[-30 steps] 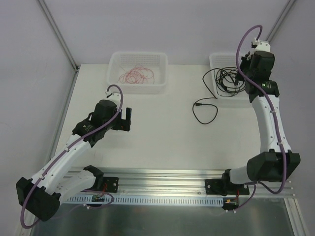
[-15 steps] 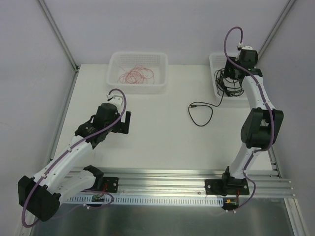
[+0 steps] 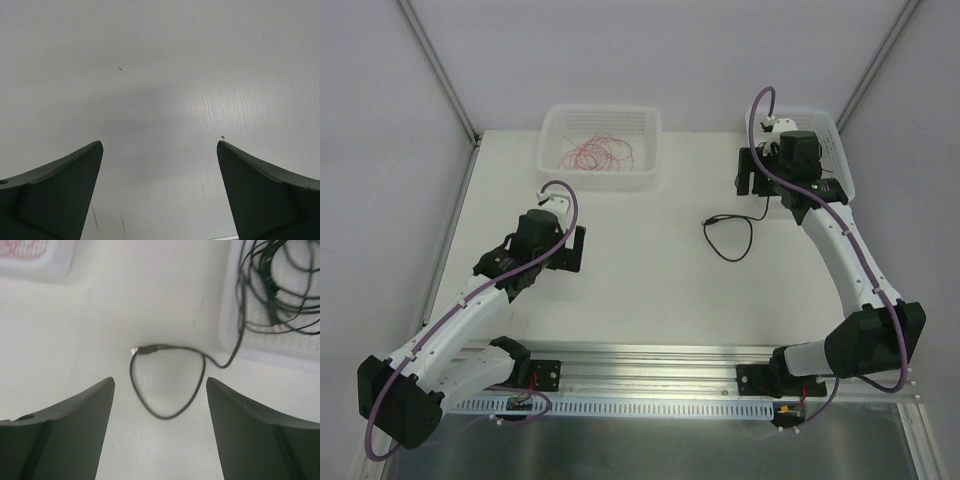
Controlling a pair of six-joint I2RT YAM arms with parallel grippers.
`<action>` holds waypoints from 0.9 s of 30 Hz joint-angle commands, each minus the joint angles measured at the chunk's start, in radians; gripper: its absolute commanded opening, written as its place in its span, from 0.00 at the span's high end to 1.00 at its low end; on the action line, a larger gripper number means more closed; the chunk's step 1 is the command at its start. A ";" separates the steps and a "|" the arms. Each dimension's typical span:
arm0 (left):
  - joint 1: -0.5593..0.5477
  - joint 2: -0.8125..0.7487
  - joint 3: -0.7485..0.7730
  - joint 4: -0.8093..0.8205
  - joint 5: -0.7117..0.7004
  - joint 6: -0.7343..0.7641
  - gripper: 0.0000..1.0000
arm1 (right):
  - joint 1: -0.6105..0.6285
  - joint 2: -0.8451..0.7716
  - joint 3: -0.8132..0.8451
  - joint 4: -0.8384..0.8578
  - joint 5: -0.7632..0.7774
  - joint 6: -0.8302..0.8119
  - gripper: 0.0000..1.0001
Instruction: Untangle the cables
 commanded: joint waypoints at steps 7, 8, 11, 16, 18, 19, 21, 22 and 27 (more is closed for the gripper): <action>0.007 -0.014 -0.010 0.024 -0.079 0.007 0.01 | 0.164 0.098 -0.155 -0.140 -0.099 0.022 0.34; 0.006 -0.014 -0.011 0.024 -0.087 0.009 0.01 | 0.171 0.115 -0.157 -0.138 -0.103 0.021 0.36; 0.007 -0.015 -0.011 0.024 -0.101 0.012 0.01 | 0.181 0.200 -0.149 -0.132 -0.116 0.015 0.45; 0.008 -0.015 -0.013 0.024 -0.098 0.013 0.01 | 0.184 0.318 -0.117 -0.120 -0.114 0.013 0.51; 0.010 -0.014 -0.013 0.024 -0.095 0.013 0.01 | 0.182 0.347 -0.100 -0.118 -0.117 0.018 0.52; 0.010 -0.014 -0.013 0.024 -0.092 0.013 0.01 | 0.184 0.373 -0.094 -0.120 -0.119 0.021 0.52; 0.011 -0.012 -0.011 0.022 -0.090 0.013 0.01 | 0.185 0.401 -0.079 -0.121 -0.117 0.022 0.52; 0.011 -0.012 -0.010 0.024 -0.090 0.015 0.01 | 0.188 0.413 -0.075 -0.121 -0.116 0.025 0.52; 0.014 -0.014 -0.013 0.024 -0.092 0.015 0.01 | 0.199 0.476 -0.062 -0.124 -0.083 0.030 0.53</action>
